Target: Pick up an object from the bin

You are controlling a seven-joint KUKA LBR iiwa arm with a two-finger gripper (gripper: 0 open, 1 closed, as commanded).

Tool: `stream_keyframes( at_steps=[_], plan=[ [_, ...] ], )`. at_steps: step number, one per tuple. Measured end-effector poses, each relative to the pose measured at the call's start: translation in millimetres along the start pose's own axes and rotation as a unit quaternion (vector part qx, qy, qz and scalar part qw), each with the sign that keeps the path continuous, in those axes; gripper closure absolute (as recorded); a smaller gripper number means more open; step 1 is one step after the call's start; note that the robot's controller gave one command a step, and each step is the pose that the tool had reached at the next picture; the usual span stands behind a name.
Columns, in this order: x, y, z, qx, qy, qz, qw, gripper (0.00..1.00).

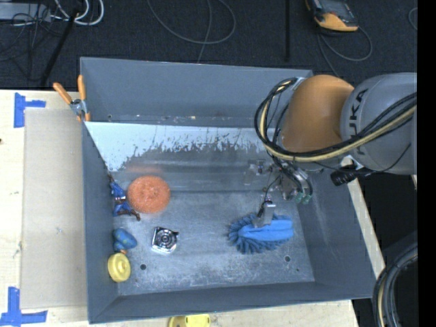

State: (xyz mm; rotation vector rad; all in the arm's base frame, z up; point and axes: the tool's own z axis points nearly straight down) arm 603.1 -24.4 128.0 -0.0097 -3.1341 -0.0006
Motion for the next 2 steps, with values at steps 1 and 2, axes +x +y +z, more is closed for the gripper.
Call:
stream_keyframes(
  at_steps=[1, 2],
  plan=[
    [-1.5, 0.1, -4.8, 0.000, -0.0033, 0.000, 1.0000, 0.00],
    [18.8, -9.8, 21.1, 0.000, -0.0062, -0.034, 0.9994, 0.00]
  ],
)
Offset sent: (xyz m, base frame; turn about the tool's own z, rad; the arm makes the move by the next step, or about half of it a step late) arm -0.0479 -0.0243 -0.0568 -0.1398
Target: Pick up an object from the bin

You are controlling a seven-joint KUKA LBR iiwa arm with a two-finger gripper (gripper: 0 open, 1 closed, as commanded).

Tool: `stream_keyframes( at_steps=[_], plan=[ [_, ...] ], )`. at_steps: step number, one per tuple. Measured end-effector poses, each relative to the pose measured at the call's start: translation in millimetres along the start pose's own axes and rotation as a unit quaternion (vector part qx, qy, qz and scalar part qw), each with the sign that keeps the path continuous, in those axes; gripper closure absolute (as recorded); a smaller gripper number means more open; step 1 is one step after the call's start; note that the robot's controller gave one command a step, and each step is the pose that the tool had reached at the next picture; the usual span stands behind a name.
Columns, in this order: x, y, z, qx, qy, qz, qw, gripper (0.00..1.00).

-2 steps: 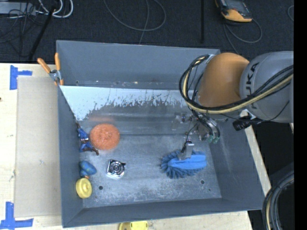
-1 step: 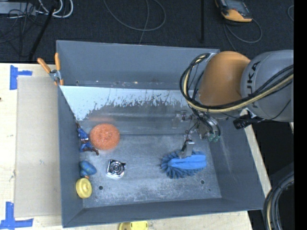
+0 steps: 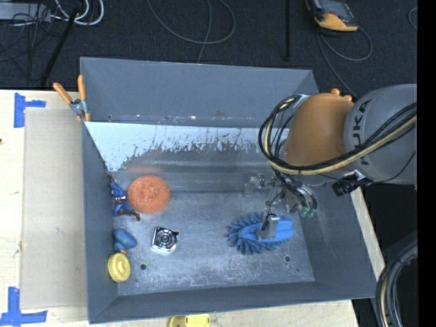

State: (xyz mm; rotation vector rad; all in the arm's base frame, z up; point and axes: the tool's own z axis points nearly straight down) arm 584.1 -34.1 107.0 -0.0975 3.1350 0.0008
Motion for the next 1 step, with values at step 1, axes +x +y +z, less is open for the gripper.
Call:
stream_keyframes(
  at_steps=[1],
  plan=[
    [39.0, -1.5, 37.0, 0.000, 0.0030, -0.028, 0.9996, 1.00]
  ],
)
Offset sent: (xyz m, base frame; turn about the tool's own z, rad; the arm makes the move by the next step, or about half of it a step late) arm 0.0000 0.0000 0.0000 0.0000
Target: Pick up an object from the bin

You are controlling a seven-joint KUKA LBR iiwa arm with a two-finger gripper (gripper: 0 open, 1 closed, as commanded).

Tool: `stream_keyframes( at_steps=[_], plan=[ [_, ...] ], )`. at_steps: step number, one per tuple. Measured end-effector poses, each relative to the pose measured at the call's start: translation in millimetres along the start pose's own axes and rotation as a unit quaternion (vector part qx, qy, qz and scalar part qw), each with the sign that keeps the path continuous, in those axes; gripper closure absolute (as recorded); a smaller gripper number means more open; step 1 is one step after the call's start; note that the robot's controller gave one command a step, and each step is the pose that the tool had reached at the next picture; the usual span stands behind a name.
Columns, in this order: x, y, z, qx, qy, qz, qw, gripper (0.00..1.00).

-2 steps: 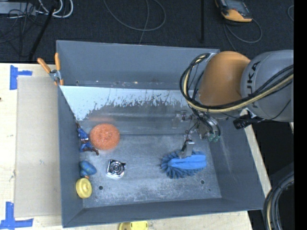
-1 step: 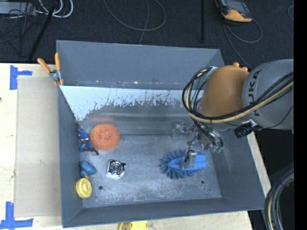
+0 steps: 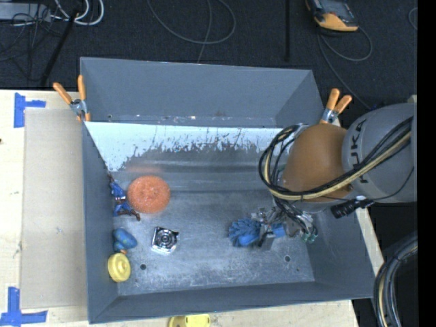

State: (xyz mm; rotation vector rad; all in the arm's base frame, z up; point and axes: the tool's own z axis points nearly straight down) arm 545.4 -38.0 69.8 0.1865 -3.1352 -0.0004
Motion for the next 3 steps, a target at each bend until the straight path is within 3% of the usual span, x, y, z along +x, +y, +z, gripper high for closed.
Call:
stream_keyframes(
  at_steps=[1, 2, 3],
  plan=[
    [0.0, 0.1, 0.0, 0.000, 0.0000, 0.000, 1.0000, 1.00],
    [-8.0, -2.6, -94.8, 0.000, -0.0008, -0.023, 0.9997, 1.00],
    [-8.0, -2.6, -94.8, 0.000, -0.0008, -0.023, 0.9997, 1.00]
  ],
)
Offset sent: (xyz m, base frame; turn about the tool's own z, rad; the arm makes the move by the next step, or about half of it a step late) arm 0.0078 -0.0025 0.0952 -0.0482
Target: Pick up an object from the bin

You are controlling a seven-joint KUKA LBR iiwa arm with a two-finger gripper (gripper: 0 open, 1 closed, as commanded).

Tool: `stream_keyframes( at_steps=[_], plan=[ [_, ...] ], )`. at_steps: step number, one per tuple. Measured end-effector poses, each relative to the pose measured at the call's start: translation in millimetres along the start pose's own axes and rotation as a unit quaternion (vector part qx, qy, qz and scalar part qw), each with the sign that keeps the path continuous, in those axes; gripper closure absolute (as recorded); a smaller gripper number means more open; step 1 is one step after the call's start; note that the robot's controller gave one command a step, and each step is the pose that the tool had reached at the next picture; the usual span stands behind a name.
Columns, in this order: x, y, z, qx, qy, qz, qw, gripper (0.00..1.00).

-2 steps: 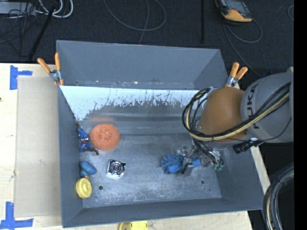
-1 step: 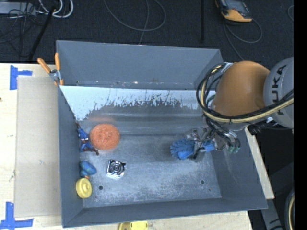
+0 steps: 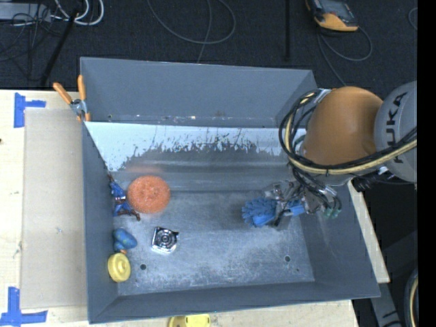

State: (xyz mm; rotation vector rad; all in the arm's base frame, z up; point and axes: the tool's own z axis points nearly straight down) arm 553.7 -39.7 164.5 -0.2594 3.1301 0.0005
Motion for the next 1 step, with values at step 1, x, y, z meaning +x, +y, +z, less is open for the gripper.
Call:
stream_keyframes(
  at_steps=[1],
  plan=[
    [1.9, 8.4, -43.3, -0.001, 0.0040, 0.002, 1.0000, 1.00]
  ],
)
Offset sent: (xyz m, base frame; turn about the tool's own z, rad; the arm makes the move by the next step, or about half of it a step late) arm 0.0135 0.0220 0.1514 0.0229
